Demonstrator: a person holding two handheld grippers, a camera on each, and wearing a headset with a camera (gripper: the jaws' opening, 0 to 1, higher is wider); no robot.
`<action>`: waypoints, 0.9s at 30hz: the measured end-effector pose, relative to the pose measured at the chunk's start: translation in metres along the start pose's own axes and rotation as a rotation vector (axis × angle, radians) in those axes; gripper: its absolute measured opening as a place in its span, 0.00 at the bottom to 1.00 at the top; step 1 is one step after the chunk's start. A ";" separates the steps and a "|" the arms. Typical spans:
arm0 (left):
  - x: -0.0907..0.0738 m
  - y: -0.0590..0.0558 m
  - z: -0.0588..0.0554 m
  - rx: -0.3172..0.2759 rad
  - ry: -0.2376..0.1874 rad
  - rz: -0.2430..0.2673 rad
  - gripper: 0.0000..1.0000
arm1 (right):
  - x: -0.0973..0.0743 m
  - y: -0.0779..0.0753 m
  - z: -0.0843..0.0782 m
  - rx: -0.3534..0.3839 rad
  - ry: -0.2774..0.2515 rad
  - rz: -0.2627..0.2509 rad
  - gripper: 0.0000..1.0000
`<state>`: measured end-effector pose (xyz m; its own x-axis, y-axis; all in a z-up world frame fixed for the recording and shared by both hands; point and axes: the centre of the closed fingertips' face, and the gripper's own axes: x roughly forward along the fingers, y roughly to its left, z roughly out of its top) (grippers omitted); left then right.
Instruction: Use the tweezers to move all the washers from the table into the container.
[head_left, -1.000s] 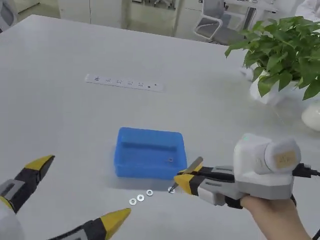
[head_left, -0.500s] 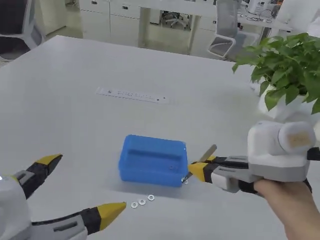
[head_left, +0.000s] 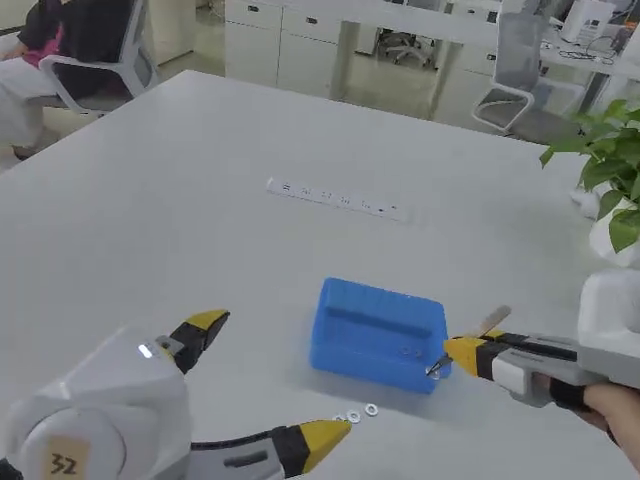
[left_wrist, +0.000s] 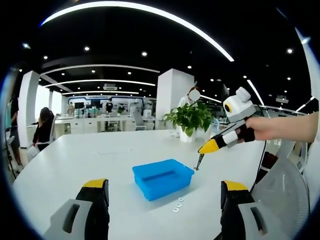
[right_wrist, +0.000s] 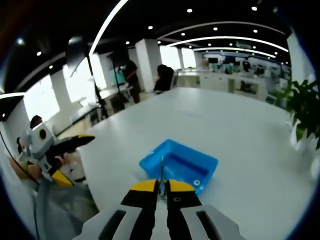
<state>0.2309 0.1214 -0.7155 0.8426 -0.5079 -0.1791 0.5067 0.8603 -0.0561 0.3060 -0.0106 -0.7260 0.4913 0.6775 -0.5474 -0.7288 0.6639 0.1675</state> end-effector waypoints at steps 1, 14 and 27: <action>0.000 0.000 0.000 0.000 -0.001 0.000 0.95 | 0.003 -0.001 0.001 -0.006 0.009 -0.014 0.04; 0.001 0.006 -0.003 0.020 0.020 0.015 0.95 | 0.025 -0.012 0.011 0.029 0.014 -0.041 0.04; 0.003 0.003 -0.007 0.027 0.041 0.019 0.94 | 0.042 -0.031 0.017 0.040 0.003 -0.028 0.04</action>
<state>0.2342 0.1230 -0.7227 0.8443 -0.4885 -0.2201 0.4956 0.8682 -0.0257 0.3575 0.0024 -0.7400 0.5099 0.6573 -0.5549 -0.6949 0.6950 0.1847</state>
